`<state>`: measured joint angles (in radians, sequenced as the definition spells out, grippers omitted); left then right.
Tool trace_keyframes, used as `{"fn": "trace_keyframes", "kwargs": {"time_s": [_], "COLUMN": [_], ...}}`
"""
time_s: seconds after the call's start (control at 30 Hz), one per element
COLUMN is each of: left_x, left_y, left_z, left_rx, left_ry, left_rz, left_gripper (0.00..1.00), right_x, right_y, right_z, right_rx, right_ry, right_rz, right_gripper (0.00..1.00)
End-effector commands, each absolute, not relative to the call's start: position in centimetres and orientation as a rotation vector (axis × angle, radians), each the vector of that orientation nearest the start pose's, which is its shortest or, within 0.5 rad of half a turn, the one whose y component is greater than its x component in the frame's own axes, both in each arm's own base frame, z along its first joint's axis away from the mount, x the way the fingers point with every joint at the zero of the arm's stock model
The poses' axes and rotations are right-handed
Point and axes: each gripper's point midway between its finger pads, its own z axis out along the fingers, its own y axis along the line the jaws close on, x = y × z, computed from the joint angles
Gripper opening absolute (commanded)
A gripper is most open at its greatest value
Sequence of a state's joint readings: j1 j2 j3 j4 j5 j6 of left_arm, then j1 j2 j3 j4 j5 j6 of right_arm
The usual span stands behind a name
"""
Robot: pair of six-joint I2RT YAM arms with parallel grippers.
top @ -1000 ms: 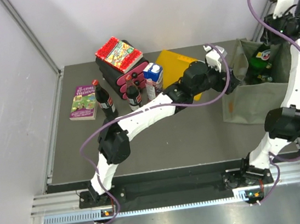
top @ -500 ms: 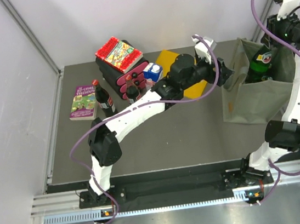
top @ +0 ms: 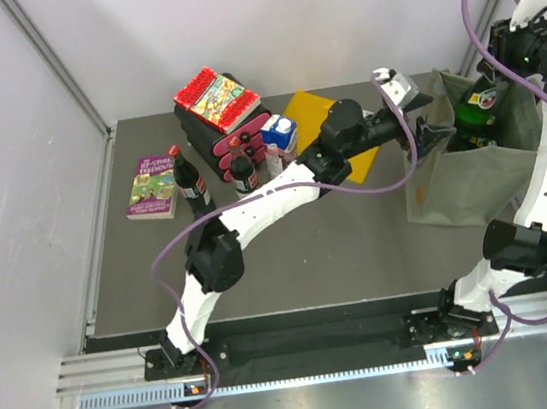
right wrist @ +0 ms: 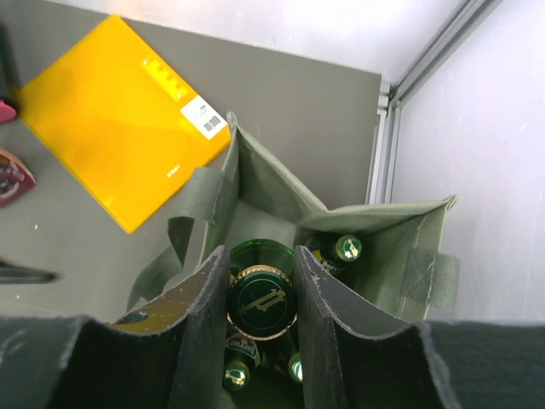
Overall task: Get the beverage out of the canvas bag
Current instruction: Take out the drink from the canvas bag.
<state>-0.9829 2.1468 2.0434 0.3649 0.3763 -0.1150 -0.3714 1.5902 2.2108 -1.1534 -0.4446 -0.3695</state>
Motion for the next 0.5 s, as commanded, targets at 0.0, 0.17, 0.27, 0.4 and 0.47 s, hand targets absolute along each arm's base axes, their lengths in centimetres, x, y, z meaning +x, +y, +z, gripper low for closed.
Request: {"fn": "trace_keyframes", "kwargs": {"time_s": [0.0, 0.17, 0.27, 0.4, 0.47], "left_x": [30.2, 31.6, 32.6, 33.3, 33.3], "left_y": [-59.2, -60.6, -61.1, -61.6, -61.8], "left_z": [42.6, 41.7, 41.8, 41.6, 41.4], "left_rx": [0.895, 0.875, 0.817, 0.774, 0.767], "left_ry": [0.886, 0.877, 0.872, 0.867, 0.871], "left_rz": [-1.162, -1.122, -1.08, -1.059, -1.053], "left_gripper": [0.89, 0.92, 0.94, 0.95, 0.96], "right_x": [35.4, 34.5, 34.1, 33.7, 33.3], "right_y": [-6.3, -5.5, -5.1, -4.5, -4.2], "right_z": [50.7, 51.9, 52.2, 52.6, 53.1], "right_rx": [-0.331, -0.341, -0.35, -0.37, -0.379], "right_ry": [1.73, 1.692, 1.681, 1.664, 1.649], "right_rz": [-0.084, -0.071, -0.057, -0.041, -0.038], "right_gripper": [0.0, 0.0, 0.0, 0.0, 0.0]}}
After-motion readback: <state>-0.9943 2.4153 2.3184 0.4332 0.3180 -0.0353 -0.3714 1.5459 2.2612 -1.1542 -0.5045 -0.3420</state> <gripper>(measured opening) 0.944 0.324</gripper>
